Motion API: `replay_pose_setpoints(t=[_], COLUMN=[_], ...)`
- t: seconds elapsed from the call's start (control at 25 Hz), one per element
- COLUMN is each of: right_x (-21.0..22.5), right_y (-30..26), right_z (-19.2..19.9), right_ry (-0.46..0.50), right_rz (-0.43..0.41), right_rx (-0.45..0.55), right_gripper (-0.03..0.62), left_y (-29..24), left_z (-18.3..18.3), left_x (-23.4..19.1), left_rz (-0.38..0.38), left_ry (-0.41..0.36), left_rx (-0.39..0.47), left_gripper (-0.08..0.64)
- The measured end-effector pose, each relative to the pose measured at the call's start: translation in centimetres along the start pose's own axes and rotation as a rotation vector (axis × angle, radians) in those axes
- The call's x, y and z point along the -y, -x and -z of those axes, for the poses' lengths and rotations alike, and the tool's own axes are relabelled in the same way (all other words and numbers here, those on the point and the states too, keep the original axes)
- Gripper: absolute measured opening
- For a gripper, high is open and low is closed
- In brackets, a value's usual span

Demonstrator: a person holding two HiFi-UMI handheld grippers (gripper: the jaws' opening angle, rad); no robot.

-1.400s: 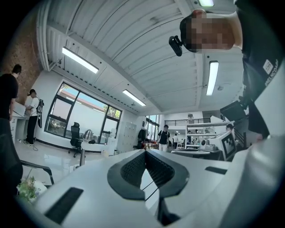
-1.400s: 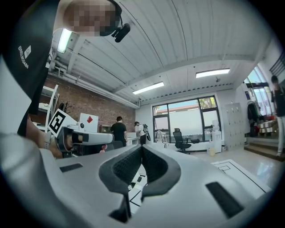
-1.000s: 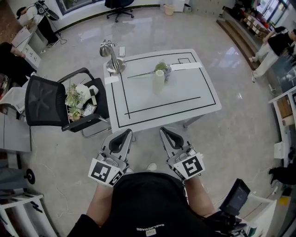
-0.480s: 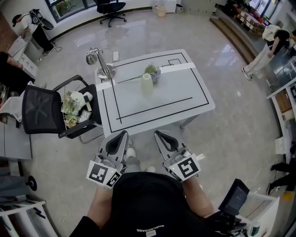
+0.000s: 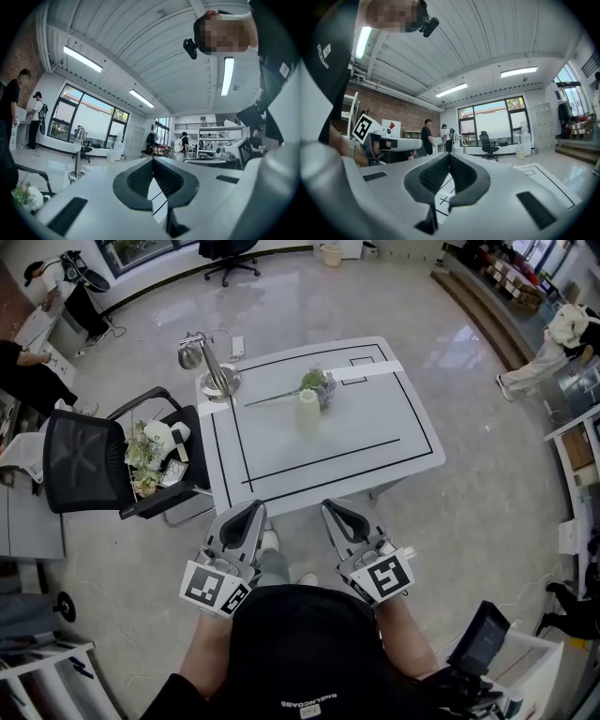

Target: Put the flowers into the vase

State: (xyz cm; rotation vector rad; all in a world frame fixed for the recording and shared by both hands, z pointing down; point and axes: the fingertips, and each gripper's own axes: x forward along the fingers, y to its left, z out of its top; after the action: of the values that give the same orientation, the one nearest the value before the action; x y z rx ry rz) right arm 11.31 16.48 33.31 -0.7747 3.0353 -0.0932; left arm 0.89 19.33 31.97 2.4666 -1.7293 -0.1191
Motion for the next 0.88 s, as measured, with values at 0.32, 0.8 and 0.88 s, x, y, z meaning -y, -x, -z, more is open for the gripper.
replay_pose_setpoints(t=[0.32,0.8,0.88], right_x=[1.6,2.4,2.6], right_y=[-5.0,-13.6,-15.1], right_z=[0.6,1.6,1.5], right_ry=[-0.006,-0.028,-0.021], right_rz=[0.027,0.057,0.071], right_rx=[-0.016,-0.074,-0.081], right_gripper=[0.009,0.009,0.009], left_y=[-1.9,-3.7,-3.9], left_z=[0.3,0.1,0.0], left_x=[-4.7,-13.7,-15.2], left_rz=[0.017,0.035,0.043], left_ry=[0.013,0.059,0.065], left_rx=[-0.020,-0.042,-0.043], left_gripper=[0.005,0.005,0.005])
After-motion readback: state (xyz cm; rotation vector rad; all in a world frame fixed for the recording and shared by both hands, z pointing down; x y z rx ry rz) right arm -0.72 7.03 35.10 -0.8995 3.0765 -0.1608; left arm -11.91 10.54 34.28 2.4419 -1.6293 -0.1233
